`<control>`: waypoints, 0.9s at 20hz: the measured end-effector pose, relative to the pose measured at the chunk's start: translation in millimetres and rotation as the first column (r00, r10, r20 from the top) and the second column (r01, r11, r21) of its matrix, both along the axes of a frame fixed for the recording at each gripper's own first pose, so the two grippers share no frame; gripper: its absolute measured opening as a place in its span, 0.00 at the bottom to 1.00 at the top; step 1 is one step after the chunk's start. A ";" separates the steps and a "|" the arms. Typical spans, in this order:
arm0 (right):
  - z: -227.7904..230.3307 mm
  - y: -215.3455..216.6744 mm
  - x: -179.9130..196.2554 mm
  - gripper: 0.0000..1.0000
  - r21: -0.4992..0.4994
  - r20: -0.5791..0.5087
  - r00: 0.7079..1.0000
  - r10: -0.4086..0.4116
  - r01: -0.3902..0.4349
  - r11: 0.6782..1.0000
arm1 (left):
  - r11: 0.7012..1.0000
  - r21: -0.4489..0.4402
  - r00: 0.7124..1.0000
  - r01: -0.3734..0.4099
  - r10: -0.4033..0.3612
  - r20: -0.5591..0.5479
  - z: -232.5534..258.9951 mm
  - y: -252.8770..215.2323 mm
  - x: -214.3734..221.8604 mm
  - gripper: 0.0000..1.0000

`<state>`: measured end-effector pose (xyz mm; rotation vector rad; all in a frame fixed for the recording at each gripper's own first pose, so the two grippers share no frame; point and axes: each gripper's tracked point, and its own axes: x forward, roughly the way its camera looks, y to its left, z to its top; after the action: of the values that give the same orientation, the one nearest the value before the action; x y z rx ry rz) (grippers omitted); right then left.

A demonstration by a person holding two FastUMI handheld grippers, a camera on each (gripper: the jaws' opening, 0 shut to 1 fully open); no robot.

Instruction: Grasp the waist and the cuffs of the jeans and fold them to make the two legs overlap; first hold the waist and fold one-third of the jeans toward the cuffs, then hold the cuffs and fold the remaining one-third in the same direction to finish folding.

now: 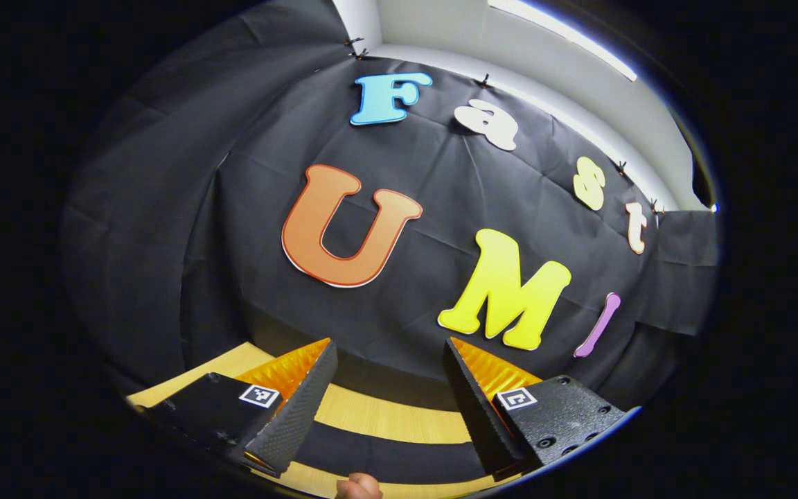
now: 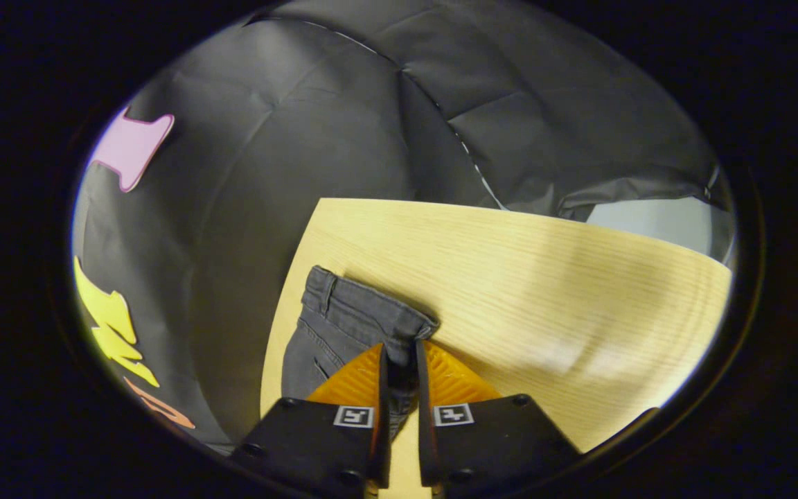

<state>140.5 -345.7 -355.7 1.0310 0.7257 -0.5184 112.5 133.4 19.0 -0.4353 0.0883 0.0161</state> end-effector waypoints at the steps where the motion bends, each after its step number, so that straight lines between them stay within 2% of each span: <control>1: -3.3 3.2 -1.4 0.08 -0.027 -0.007 1.000 0.007 -0.007 1.000 | 1.000 0.012 1.000 0.001 -0.001 -0.001 0.2 -3.6 -2.4 0.98; 3: 4.1 3.5 -4.3 0.00 -0.100 -0.009 0.999 0.047 -0.048 0.994 | 0.999 0.032 1.000 -0.001 0.001 -0.003 1.2 -5.7 -5.9 0.98; 5: 24.7 6.3 1.5 0.04 -0.165 0.015 0.997 0.080 -0.076 0.983 | 0.999 0.042 1.000 0.002 -0.002 -0.008 1.2 -5.1 -10.4 0.98; 7: 55.0 16.3 7.0 0.04 -0.271 0.042 0.988 0.148 -0.131 0.954 | 0.999 0.033 1.000 -0.002 0.002 -0.007 1.6 -2.7 -14.6 0.98; 8: 69.5 23.8 10.2 0.00 -0.336 0.043 0.980 0.192 -0.167 0.927 | 1.000 0.025 1.000 -0.003 0.003 -0.009 0.6 -2.1 -15.7 0.98; 9: 84.0 33.0 14.9 0.04 -0.402 0.038 0.971 0.236 -0.201 0.893 | 1.000 0.018 1.000 -0.007 0.007 -0.014 -2.2 -1.0 -16.7 0.98; 10: 100.2 45.2 19.5 0.00 -0.465 0.037 0.959 0.280 -0.232 0.855 | 1.000 0.017 1.000 -0.011 0.012 -0.017 -4.2 1.0 -18.0 0.98; 11: 115.3 58.4 21.1 0.04 -0.521 0.036 0.945 0.327 -0.261 0.813 | 1.000 0.016 1.000 -0.011 0.011 -0.017 -4.5 -0.1 -17.3 0.98; 12: 128.9 74.6 21.1 0.04 -0.569 0.034 0.928 0.370 -0.287 0.771 | 1.000 0.015 1.000 -0.007 0.007 -0.018 -4.9 -1.7 -19.1 0.98; 15: 157.6 129.7 5.5 0.00 -0.669 0.027 0.862 0.507 -0.361 0.650 | 1.000 0.020 1.000 -0.005 0.006 -0.015 -5.7 -0.1 -25.5 0.98; 16: 163.6 149.1 4.3 0.04 -0.696 0.026 0.839 0.544 -0.376 0.612 | 1.000 0.018 1.000 -0.007 0.007 -0.018 -6.7 1.6 -28.1 0.98; 17: 169.8 167.0 -0.1 0.00 -0.719 0.027 0.814 0.580 -0.388 0.577 | 1.000 0.018 1.000 -0.014 0.014 -0.024 -10.3 5.9 -31.8 0.98; 18: 175.7 179.2 -6.6 0.04 -0.737 0.027 0.789 0.614 -0.399 0.545 | 0.999 0.022 0.999 -0.024 0.024 -0.031 -12.2 11.1 -35.8 0.98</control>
<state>133.9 -166.5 -180.0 0.1144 0.4625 -0.0801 76.6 144.5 6.8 -0.4141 0.1135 0.0475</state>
